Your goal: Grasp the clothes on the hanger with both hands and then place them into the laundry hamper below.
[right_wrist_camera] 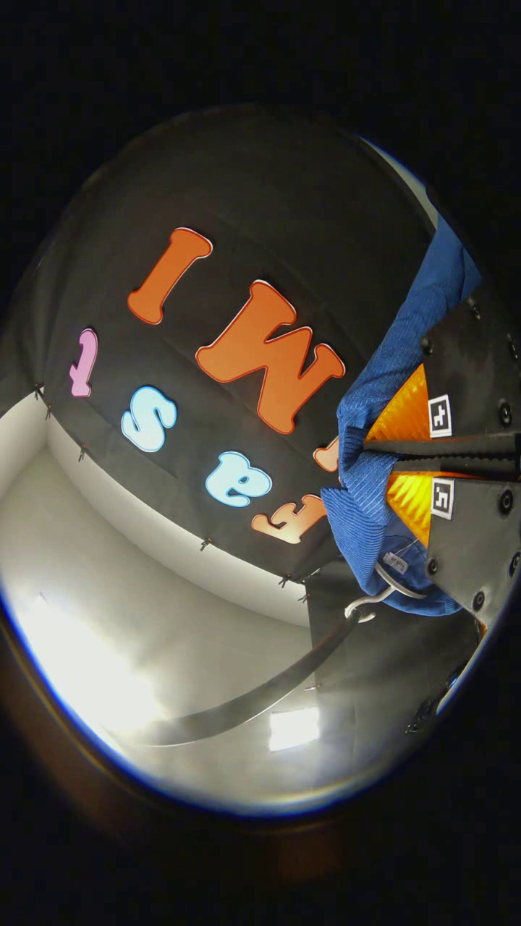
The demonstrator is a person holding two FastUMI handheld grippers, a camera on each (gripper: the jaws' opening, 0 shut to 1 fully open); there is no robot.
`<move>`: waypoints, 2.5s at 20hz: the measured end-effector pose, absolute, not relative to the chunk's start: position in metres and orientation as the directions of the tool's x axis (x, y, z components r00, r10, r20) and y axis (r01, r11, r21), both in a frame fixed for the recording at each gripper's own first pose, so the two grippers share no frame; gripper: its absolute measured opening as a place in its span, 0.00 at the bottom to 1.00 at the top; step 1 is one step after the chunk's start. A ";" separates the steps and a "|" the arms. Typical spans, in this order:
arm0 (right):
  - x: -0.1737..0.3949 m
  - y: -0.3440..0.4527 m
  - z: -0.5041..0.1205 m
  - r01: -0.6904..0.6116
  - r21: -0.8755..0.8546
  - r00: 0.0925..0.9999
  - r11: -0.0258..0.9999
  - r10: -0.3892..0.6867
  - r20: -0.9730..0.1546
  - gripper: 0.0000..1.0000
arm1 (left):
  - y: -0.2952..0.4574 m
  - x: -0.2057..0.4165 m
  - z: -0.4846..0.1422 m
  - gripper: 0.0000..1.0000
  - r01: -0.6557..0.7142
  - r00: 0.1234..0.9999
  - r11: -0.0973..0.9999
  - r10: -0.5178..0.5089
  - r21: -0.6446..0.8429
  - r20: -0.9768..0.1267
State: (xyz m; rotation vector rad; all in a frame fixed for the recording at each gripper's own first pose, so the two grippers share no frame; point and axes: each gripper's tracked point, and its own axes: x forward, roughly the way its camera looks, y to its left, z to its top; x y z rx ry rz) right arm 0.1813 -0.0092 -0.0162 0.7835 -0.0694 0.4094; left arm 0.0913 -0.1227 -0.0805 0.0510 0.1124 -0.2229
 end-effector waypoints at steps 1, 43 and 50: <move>0.181 -0.009 -0.017 -0.386 0.670 0.918 0.634 0.335 0.212 0.02 | -0.123 0.096 -0.087 0.94 0.212 0.970 0.976 -0.203 0.055 -0.134; 0.232 -0.077 -0.087 -0.234 0.687 0.967 0.688 0.241 0.088 0.07 | -0.046 0.170 -0.116 0.00 0.180 0.972 0.970 -0.201 -0.163 -0.120; 0.187 -0.078 -0.154 -0.134 0.602 0.975 0.787 0.212 -0.061 0.07 | -0.053 0.122 -0.151 0.01 0.196 0.962 0.978 -0.207 -0.076 -0.178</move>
